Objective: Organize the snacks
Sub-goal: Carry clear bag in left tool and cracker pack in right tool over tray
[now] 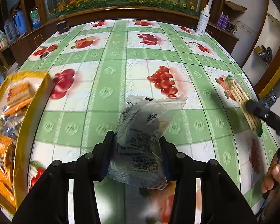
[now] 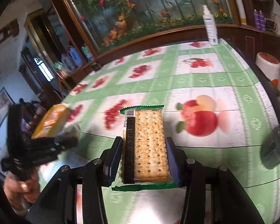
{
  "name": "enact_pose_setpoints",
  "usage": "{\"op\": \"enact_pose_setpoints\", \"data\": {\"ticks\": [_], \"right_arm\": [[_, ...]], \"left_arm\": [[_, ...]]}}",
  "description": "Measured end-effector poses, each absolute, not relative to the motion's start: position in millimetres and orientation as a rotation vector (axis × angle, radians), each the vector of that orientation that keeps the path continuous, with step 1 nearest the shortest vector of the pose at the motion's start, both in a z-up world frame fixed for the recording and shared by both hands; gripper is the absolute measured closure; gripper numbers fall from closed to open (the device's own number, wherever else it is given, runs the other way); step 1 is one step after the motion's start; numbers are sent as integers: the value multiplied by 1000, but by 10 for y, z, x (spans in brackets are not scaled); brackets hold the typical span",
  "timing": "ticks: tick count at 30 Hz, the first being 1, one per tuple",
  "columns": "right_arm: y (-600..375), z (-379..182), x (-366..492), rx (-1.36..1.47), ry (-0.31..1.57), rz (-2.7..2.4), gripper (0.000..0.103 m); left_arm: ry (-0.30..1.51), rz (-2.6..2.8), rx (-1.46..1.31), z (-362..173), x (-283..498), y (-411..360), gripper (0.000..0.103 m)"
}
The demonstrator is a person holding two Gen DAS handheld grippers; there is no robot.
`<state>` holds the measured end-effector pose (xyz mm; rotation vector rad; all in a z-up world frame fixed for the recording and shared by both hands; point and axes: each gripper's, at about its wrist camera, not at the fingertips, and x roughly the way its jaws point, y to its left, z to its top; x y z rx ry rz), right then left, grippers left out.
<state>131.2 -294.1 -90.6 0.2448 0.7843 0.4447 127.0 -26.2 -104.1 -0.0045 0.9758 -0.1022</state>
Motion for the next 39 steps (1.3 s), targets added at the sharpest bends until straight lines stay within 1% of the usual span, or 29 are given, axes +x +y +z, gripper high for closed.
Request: {"op": "enact_pose_setpoints", "data": {"ticks": [8,18,24,31,39], "right_arm": [[-2422,-671,1129,219,761,550,56],[-1842,-683,1026,204,791,657,56],[-1371,-628,1036,174,793,746,56],[-737,-477,1068,113,767,844,56],[-88,-432,1068,37,755,927,56]], "left_arm": [[938,-93,-54,-954,884,209,62],[859,-32,-144,-711,498,789,62],[814,66,-197,-589,274,1286,62],[783,188,-233,-557,128,1782,62],[762,278,-244,-572,49,2088,62]]}}
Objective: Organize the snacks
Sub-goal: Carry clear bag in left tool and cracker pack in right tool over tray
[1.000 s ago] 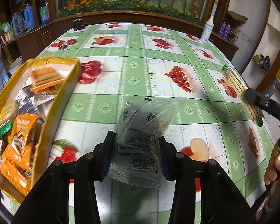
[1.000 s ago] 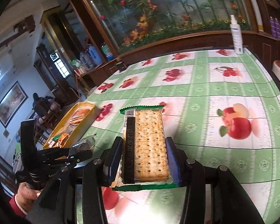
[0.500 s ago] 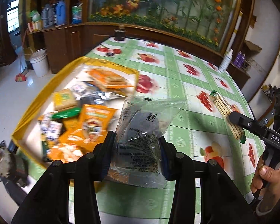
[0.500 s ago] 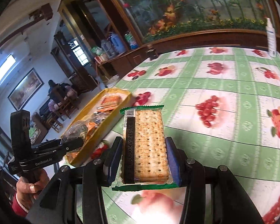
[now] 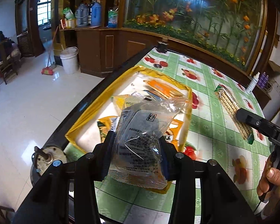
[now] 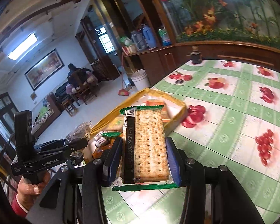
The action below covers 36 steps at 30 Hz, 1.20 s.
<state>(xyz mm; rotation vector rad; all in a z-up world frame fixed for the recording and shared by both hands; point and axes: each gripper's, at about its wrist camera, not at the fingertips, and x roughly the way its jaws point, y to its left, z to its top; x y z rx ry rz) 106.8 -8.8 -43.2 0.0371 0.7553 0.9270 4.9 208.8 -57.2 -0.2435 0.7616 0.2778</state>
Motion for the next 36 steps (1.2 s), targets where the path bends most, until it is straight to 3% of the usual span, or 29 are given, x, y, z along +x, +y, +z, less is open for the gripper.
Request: {"op": "enact_pose_setpoints", "data": {"ticks": [13,36], "right_arm": [[450,-452,1197,-58,759,982,56],[1031,-638,1557,-149,753,1007,56]], "left_arm": [[752,320,-268,-578,-15,2356,62],[786,325,-217,-641,271,2182,62]]}}
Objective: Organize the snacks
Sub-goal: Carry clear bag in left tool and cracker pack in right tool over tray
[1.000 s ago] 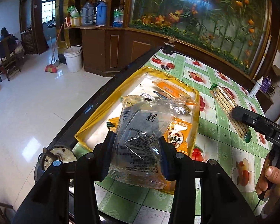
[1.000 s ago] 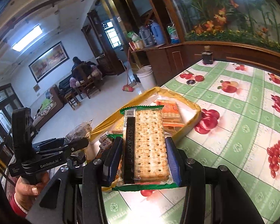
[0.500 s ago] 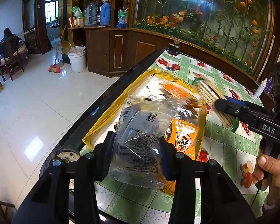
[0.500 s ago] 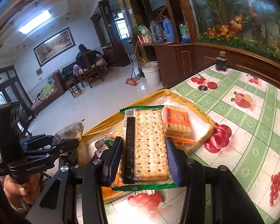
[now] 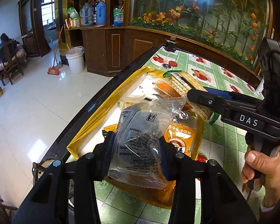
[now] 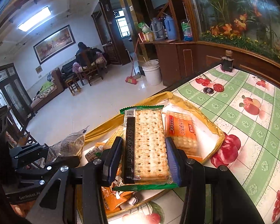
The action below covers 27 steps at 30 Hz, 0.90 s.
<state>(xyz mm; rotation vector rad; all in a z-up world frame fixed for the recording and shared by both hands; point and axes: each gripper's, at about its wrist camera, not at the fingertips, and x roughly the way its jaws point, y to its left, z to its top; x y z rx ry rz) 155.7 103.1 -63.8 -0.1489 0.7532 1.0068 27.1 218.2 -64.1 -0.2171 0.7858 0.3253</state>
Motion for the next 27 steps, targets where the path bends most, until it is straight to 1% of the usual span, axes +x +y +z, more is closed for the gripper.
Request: {"op": "enact_pose_setpoints", "data": {"ticks": [14,27], "right_arm": [[1170,-733,1649,-193,758,1009,56],[1200,-746,1696,-205,756,1005,56]], "left_arm": [[806,353,-188,-743,361,2182,61],[804,359,-180,-727,393,2166,61]]}}
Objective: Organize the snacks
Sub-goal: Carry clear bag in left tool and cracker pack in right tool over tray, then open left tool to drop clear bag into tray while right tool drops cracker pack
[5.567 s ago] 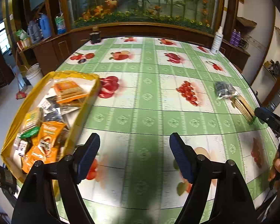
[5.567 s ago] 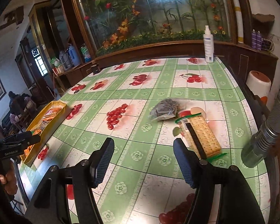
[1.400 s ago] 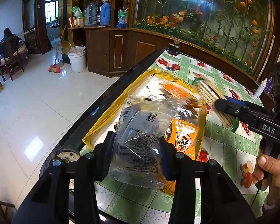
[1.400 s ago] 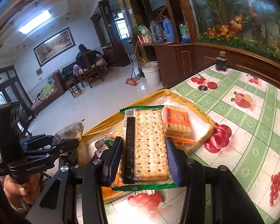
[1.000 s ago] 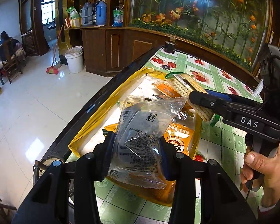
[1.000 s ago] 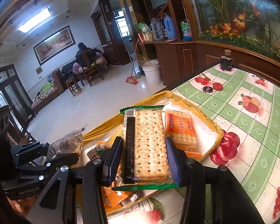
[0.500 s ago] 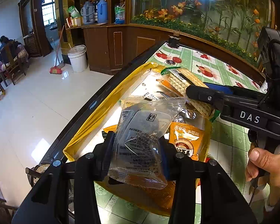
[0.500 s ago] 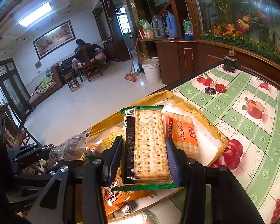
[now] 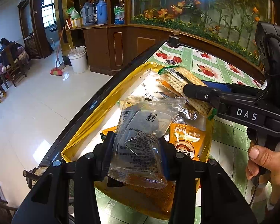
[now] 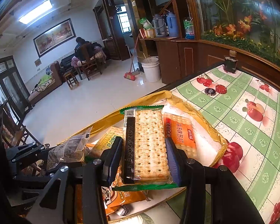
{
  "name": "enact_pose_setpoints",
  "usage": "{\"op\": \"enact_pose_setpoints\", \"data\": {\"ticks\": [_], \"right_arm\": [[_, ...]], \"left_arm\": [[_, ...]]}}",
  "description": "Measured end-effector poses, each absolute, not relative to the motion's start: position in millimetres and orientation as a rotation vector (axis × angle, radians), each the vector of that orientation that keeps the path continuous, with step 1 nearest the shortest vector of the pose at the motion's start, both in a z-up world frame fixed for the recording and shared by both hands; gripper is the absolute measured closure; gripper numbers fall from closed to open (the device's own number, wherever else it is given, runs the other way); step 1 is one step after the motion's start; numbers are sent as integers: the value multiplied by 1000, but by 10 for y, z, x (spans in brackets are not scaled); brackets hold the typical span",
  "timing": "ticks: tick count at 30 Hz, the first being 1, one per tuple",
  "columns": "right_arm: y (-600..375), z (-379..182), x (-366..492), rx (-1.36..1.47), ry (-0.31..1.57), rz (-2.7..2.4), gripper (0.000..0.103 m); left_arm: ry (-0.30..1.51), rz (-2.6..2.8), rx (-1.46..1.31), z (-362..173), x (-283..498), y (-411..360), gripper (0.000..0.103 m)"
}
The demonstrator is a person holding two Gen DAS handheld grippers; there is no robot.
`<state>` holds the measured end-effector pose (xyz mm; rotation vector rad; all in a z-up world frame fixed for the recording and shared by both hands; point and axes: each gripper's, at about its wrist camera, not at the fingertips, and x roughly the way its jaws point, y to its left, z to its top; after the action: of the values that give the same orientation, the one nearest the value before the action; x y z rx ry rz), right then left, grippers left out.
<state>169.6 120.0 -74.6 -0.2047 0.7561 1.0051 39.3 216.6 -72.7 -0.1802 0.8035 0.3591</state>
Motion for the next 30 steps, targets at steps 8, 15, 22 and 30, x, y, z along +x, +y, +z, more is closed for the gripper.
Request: {"op": "enact_pose_setpoints", "data": {"ticks": [8,15,22,30], "right_arm": [[1232,-751,1718,-209,754,1009,56],[1259,-769,1733,-214,756,1012,56],[1285,-809,1783,-217,763,1011,56],[1312,-854,1780,-226,775,1021,54]], "left_arm": [[787,377,-157,-702,401,2143,61],[785,387,-148,-714,429,2160,61],[788,396,-141,-748,470,2177,61],[812,447,-120,-778,503,2179,53]]}}
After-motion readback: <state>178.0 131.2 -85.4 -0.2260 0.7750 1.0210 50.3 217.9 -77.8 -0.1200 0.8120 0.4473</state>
